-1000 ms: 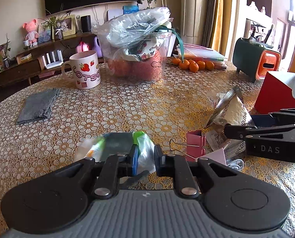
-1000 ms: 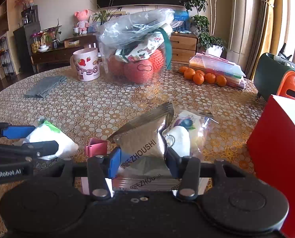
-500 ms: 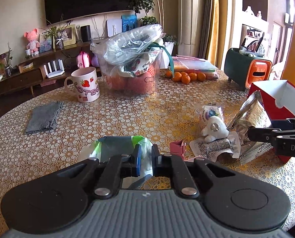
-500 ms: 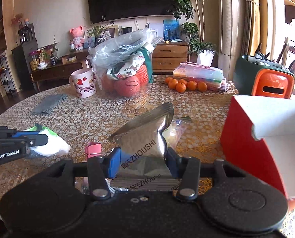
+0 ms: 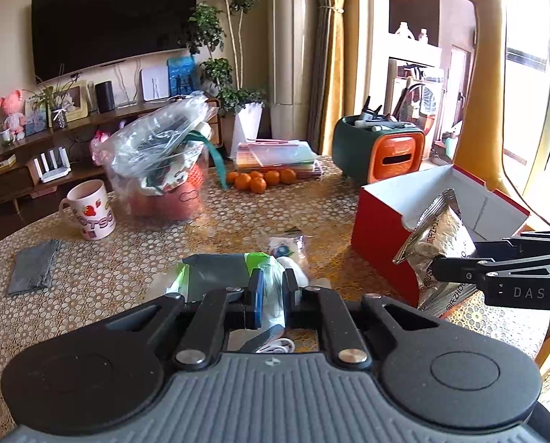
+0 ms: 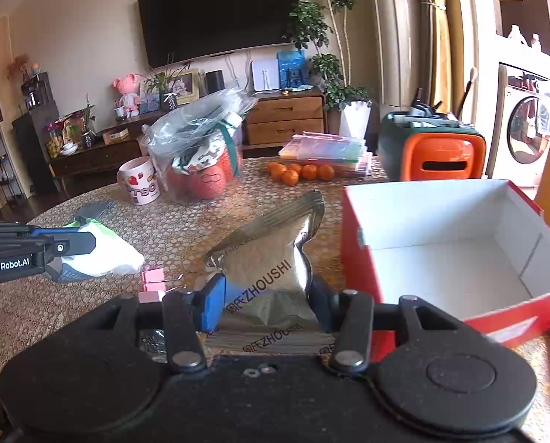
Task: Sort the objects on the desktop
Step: 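Carry both held items over the red shoebox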
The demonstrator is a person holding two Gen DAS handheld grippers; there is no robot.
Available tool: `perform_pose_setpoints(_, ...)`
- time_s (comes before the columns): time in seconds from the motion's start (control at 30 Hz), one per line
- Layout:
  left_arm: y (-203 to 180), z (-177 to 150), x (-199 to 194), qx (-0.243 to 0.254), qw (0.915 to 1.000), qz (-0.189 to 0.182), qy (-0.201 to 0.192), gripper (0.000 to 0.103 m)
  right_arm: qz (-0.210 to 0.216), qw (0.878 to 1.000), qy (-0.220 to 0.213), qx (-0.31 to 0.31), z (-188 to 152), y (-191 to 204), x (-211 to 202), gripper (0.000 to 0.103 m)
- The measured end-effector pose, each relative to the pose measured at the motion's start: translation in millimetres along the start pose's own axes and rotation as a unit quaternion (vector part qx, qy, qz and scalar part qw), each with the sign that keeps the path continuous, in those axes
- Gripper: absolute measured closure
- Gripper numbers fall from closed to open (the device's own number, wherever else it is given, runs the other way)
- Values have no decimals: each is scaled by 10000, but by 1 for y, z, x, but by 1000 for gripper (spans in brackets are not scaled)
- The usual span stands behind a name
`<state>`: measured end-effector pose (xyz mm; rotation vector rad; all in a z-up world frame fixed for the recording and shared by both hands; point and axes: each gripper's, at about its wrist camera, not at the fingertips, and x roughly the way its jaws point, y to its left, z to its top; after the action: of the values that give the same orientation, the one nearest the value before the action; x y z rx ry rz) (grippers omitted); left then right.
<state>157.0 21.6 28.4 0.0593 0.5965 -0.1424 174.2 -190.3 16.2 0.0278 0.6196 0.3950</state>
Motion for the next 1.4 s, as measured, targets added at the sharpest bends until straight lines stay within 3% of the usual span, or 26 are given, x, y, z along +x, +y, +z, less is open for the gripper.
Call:
perform_pose_setpoints(0.33,-60,26,3,406,9980,-484,-59,94,-8,9995,108,292,16,-54,-32,55)
perform_pose_setpoints(0.63,-109,51,16,776,9929,-896,-131,94,-390,9981,20,473,24,-107,-46,55)
perform_pose_setpoints(0.93,-161,74,54,1159,9870,-1099,-161,94,-687,9954,80,658,31,-154,-34,55)
perform_pose_setpoints(1.1,-193,80,79,1535,9795,-1288,-181,94,-838,9937,133,731,33,-178,-20,55)
perform_pose_setpoints(1.4,-229,78,130,1782,9725,-1493,124,94,-891,9914,400,870,30,-218,3,55)
